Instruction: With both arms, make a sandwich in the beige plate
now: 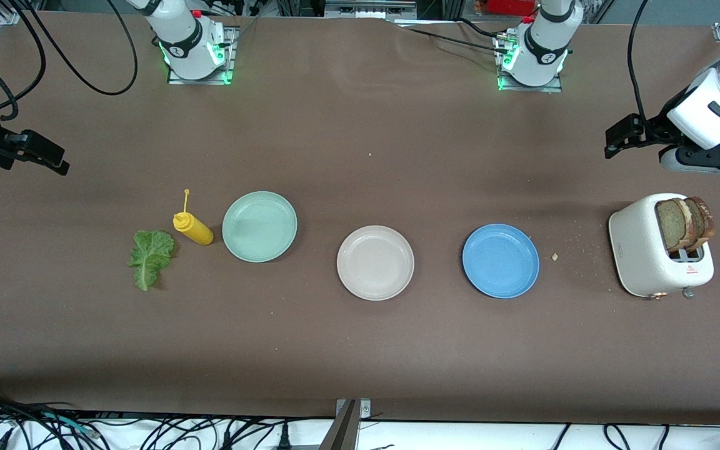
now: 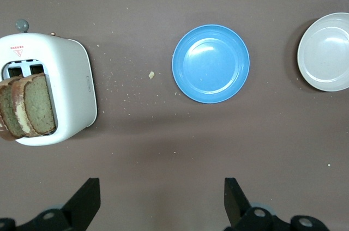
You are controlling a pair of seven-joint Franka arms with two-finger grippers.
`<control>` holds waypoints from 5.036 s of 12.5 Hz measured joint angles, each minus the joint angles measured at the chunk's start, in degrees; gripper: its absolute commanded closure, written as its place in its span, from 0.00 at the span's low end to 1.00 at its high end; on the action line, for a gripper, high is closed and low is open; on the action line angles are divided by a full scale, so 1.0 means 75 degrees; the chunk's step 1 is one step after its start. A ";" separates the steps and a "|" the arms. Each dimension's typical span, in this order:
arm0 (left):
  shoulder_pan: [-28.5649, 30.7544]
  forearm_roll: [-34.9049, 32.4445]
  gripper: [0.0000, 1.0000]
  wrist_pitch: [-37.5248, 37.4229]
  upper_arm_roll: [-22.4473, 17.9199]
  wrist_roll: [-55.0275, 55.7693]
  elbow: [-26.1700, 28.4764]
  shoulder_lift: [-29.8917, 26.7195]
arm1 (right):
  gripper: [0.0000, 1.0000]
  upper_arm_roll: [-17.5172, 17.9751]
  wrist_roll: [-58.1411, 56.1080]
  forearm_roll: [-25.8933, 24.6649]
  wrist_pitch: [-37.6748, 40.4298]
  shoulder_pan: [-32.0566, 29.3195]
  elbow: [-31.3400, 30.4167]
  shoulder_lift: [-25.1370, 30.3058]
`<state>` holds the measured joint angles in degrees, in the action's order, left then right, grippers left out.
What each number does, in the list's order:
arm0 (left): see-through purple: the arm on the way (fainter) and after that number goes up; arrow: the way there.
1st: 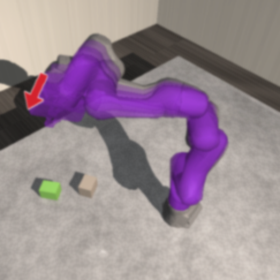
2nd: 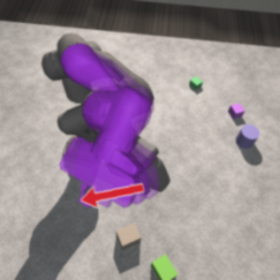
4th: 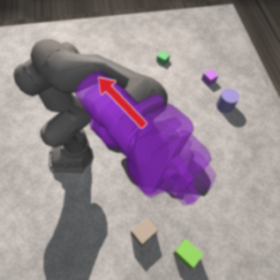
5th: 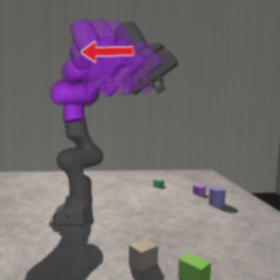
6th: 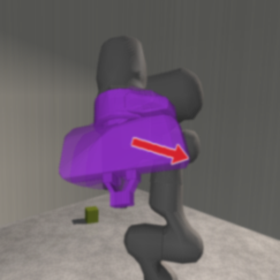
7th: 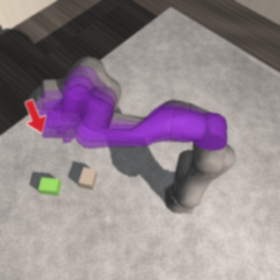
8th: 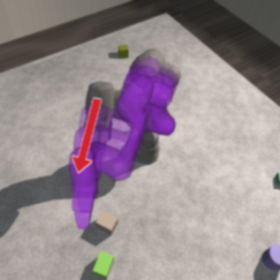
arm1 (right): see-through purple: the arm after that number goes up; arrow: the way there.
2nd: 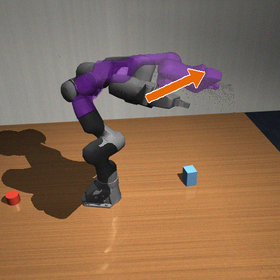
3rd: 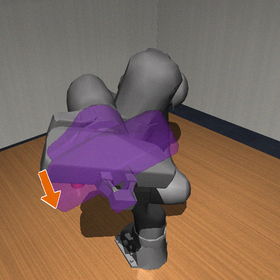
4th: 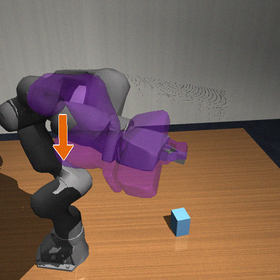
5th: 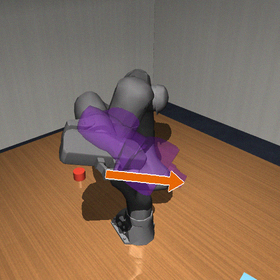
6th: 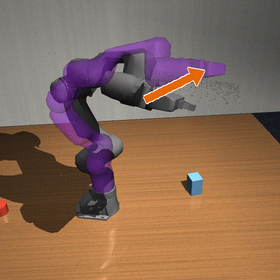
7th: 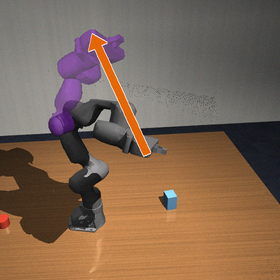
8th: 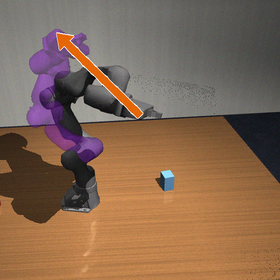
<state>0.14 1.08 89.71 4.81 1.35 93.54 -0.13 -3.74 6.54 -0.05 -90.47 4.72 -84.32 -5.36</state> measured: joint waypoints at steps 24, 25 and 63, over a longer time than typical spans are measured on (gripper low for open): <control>0.0234 0.0000 0.00 -0.0403 -0.0034 0.0005 -0.0718 0.0298 | 0.00 0.0001 0.0001 0.0013 -0.0057 0.0014 0.0000 -0.0112; 0.0288 0.0000 0.00 -0.0403 -0.0035 0.0005 -0.0723 0.0298 | 0.00 0.0001 0.0001 0.0013 -0.0061 0.0015 0.0000 -0.0113; 0.0346 0.0000 0.00 -0.0506 0.0010 -0.0009 -0.0815 0.0297 | 0.00 0.0002 0.0001 0.0014 -0.0079 0.0025 0.0000 -0.0125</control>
<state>2.73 1.08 85.92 4.89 1.28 87.43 2.09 -3.73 6.54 0.05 -91.06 4.91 -84.32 -6.30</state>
